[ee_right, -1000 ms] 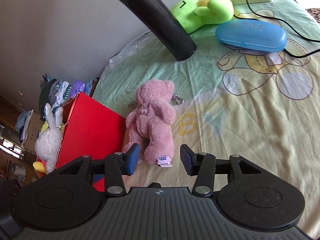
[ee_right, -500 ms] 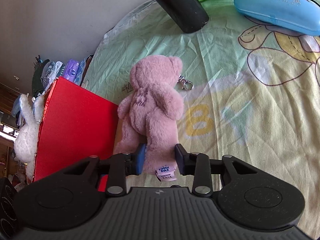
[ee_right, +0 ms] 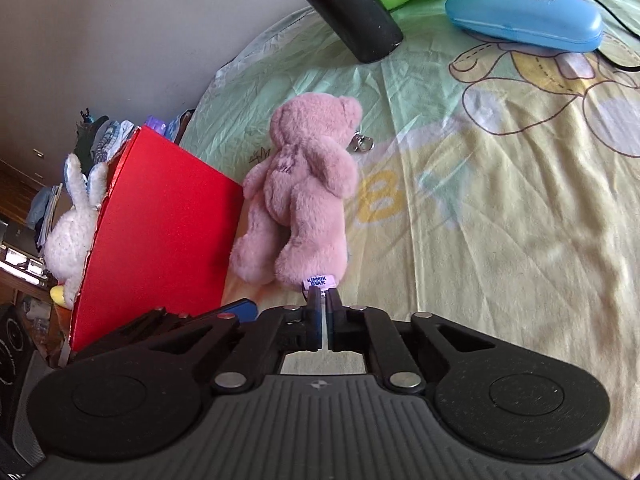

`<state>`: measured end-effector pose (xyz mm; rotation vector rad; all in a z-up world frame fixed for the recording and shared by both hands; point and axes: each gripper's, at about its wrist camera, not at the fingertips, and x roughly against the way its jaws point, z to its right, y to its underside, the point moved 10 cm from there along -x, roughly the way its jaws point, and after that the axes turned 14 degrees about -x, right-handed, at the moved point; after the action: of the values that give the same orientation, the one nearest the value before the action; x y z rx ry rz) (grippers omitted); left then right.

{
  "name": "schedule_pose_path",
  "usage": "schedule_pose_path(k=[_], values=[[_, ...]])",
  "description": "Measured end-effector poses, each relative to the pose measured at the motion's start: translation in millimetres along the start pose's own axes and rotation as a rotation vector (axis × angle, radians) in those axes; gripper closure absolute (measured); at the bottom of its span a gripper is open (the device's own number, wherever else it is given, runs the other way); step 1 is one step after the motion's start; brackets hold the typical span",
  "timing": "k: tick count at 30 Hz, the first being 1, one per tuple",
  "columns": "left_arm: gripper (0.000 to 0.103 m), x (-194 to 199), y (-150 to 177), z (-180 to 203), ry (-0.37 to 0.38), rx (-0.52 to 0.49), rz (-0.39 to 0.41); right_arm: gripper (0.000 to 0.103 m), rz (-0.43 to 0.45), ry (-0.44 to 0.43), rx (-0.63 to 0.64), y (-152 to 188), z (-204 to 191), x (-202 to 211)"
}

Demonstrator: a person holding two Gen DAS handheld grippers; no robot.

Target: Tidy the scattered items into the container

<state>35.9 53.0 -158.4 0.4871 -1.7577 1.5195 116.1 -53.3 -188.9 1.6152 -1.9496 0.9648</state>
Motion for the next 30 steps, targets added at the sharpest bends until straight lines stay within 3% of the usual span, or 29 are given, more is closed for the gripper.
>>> schedule_pose_path(k=[3, 6, 9, 13, 15, 19, 26, 30], values=[[0.009, 0, -6, -13, -0.086, 0.012, 0.015, 0.071, 0.015, -0.018, -0.015, -8, -5, 2], [0.008, -11, -8, -16, -0.114, -0.015, 0.008, 0.067, 0.033, -0.018, 0.007, -18, -14, -2], [0.007, -19, -4, -17, -0.128, -0.024, -0.004, 0.058, 0.024, 0.006, 0.02, -24, -15, -15], [0.007, -28, 1, -20, -0.113, 0.001, -0.022, 0.058, -0.004, 0.021, 0.014, -23, -16, -31], [0.008, -31, 2, -22, -0.108, 0.009, -0.029, 0.067, 0.0, 0.05, 0.017, -21, -13, -37], [0.01, -35, 0, -23, -0.09, 0.017, -0.032, 0.07, -0.009, 0.032, -0.006, -20, -8, -35], [0.01, -11, 8, -2, 0.067, 0.009, -0.026, 0.071, -0.033, 0.026, -0.001, 1, 9, -9], [0.01, 9, 17, 1, 0.105, 0.016, -0.017, 0.072, -0.052, 0.025, -0.024, 21, 24, 8]])
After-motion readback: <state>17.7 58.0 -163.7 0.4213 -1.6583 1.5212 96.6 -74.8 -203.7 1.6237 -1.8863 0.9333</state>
